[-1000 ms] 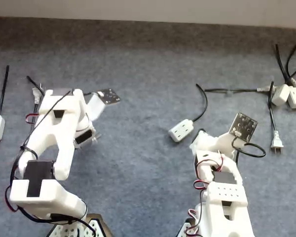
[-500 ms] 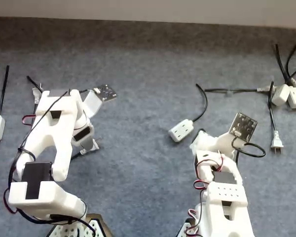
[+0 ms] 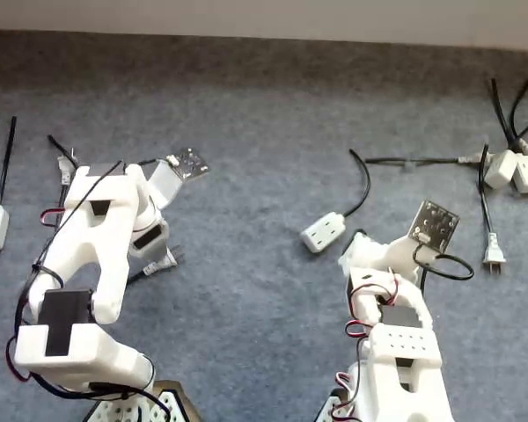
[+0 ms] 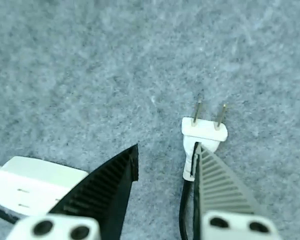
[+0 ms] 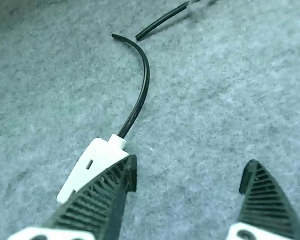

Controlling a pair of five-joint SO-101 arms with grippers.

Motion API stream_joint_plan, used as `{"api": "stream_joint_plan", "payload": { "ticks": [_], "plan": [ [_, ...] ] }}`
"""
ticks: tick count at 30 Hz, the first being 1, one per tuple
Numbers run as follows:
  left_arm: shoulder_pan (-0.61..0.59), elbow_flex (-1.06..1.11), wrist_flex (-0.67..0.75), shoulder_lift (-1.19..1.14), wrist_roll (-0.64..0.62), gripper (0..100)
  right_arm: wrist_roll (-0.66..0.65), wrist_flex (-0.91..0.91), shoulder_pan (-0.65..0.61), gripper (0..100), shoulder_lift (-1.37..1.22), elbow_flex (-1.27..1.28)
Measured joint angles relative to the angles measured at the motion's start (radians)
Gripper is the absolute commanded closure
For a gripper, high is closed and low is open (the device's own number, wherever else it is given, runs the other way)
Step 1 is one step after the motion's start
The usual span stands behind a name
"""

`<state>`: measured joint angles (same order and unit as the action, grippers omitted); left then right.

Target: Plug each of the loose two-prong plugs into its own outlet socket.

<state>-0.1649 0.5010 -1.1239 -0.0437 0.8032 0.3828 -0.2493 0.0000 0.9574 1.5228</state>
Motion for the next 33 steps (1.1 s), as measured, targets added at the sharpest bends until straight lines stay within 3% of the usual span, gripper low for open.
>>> {"api": "stream_joint_plan", "payload": {
  "ticks": [8, 17, 25, 31, 33],
  "plan": [
    [0.034, 0.064, 0.044, 0.028, -0.006, 81, 0.000, 0.000, 0.000, 67.0, 0.000, 0.000],
    [0.133, 0.080, -0.031, 0.025, -0.006, 81, 0.000, 0.000, -0.002, 67.0, 0.000, 0.000],
    [0.137, 0.084, -0.031, 0.023, -0.008, 82, 0.000, 0.000, -0.002, 67.0, 0.000, 0.000],
    [0.133, 0.084, -0.031, 0.023, -0.008, 97, 0.000, 0.000, -0.002, 67.0, 0.000, 0.000],
    [0.133, 0.084, -0.032, 0.023, -0.008, 98, 0.000, 0.000, -0.002, 67.0, 0.000, 0.000]
  ]
}}
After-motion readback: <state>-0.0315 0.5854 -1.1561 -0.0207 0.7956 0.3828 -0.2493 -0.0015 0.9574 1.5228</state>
